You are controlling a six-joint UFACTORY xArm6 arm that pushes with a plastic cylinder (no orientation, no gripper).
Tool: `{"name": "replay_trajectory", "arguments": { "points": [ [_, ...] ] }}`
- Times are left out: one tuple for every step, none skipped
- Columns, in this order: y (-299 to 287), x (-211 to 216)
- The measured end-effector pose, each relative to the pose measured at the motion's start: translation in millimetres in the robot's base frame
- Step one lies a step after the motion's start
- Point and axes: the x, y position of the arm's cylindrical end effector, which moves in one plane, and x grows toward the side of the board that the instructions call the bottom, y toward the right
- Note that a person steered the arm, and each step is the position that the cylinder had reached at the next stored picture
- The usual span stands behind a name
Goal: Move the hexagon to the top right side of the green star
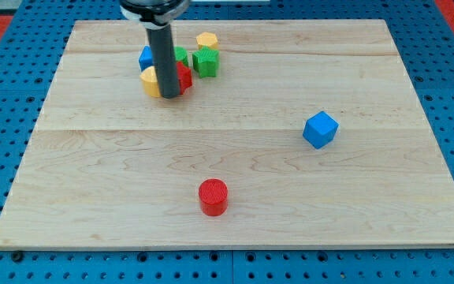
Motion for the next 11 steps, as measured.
{"name": "replay_trajectory", "arguments": {
  "points": [
    [-23.2, -7.7],
    [-28.2, -10.5],
    [-28.2, -3.0],
    [-27.5, 23.7],
    [3.9, 30.6],
    [96.9, 24.6],
    [141.5, -52.4],
    [150.2, -140.6],
    [132.8, -175.6],
    [71.1, -173.7],
    [21.6, -170.5]
  ]
}}
